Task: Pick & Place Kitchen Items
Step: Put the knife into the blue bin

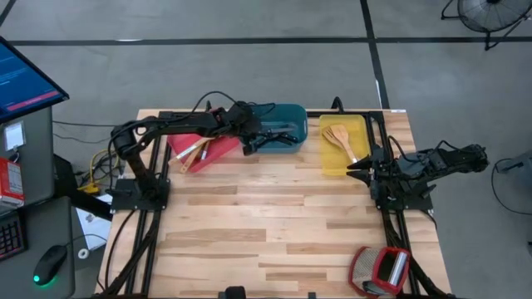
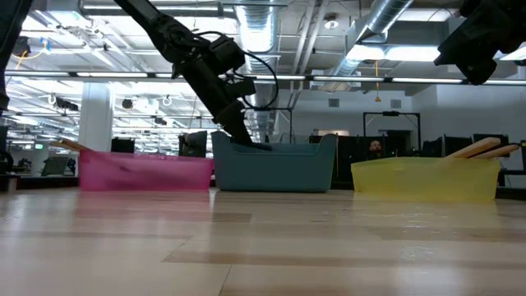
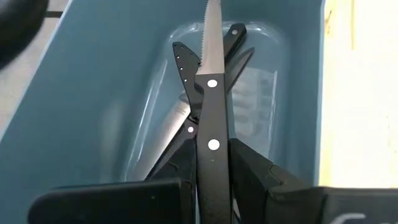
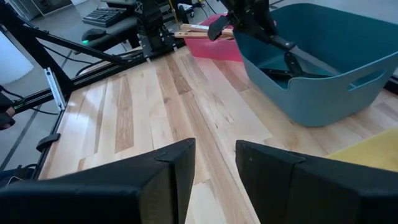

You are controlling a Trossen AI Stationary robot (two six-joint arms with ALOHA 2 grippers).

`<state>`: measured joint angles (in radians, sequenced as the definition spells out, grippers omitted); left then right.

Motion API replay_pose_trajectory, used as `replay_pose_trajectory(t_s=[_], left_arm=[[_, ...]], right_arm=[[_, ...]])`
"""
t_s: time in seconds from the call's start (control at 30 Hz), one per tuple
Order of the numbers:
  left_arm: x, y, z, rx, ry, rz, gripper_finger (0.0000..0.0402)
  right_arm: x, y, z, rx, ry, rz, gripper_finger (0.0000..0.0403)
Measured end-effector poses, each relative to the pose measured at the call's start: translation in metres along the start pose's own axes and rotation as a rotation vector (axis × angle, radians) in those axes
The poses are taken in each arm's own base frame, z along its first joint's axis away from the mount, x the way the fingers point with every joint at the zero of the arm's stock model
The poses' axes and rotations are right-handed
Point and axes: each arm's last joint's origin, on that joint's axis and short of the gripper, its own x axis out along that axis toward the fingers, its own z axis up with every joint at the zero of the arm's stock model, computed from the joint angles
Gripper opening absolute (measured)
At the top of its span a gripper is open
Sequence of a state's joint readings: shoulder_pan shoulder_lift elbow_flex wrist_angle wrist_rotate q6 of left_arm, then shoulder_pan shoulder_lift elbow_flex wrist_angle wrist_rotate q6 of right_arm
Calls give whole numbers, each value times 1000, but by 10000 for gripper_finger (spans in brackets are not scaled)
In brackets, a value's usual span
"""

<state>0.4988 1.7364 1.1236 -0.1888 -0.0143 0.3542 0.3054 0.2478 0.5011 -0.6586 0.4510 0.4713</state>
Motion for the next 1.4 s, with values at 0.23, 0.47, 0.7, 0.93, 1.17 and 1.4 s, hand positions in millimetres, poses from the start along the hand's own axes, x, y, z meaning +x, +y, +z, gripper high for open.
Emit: replay_pose_trajectory(t_s=[0.23,0.47,0.7,0.93,1.17,1.4], left_arm=[[11,1,2,-55,19,-8,49],[16,6,12,-128,29,-7,49],[15,6,9,-159,70,-2,49],[22,5,5,-269,85,-1,49],[36,2,-2,-291,121,-11,49],[34,2,0,-289,112,-7,49]], right_arm=[[0,0,0,0,0,0,126],[0,0,0,-3,-2,-4,126],[0,0,0,-8,-2,-4,126],[0,0,0,-10,-2,-4,126],[0,-1,0,-10,-9,-18,126],[0,-1,0,-10,-10,-20,126]])
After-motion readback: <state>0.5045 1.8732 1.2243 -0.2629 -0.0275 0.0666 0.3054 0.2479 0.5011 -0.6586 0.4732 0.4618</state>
